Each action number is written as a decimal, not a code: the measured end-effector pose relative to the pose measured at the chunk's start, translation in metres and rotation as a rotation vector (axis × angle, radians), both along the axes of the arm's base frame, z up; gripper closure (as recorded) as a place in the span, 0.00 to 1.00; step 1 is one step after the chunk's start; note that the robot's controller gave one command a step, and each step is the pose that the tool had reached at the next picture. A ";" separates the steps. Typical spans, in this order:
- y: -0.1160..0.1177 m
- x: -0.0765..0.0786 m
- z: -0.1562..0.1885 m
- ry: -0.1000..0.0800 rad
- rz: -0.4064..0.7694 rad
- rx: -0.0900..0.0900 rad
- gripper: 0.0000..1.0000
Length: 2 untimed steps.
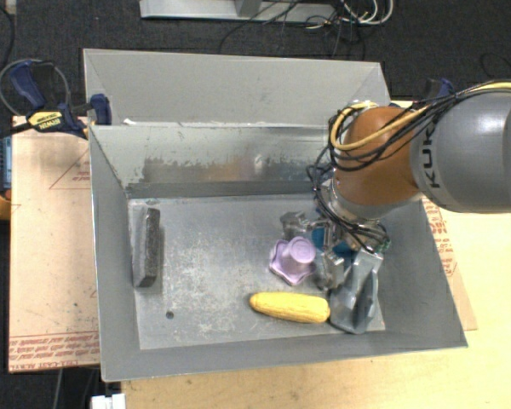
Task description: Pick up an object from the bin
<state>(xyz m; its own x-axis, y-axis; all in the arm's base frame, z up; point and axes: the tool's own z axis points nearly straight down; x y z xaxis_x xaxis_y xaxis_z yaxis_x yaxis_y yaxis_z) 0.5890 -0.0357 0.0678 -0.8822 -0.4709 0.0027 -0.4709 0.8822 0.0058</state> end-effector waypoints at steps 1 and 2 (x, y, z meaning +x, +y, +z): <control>-0.012 -0.007 0.087 -0.013 0.087 -0.003 0.00; -0.011 0.010 0.032 0.002 0.042 0.004 0.00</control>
Offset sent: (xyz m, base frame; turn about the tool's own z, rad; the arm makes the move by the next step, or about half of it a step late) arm 0.0097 -0.0125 0.0322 -0.0421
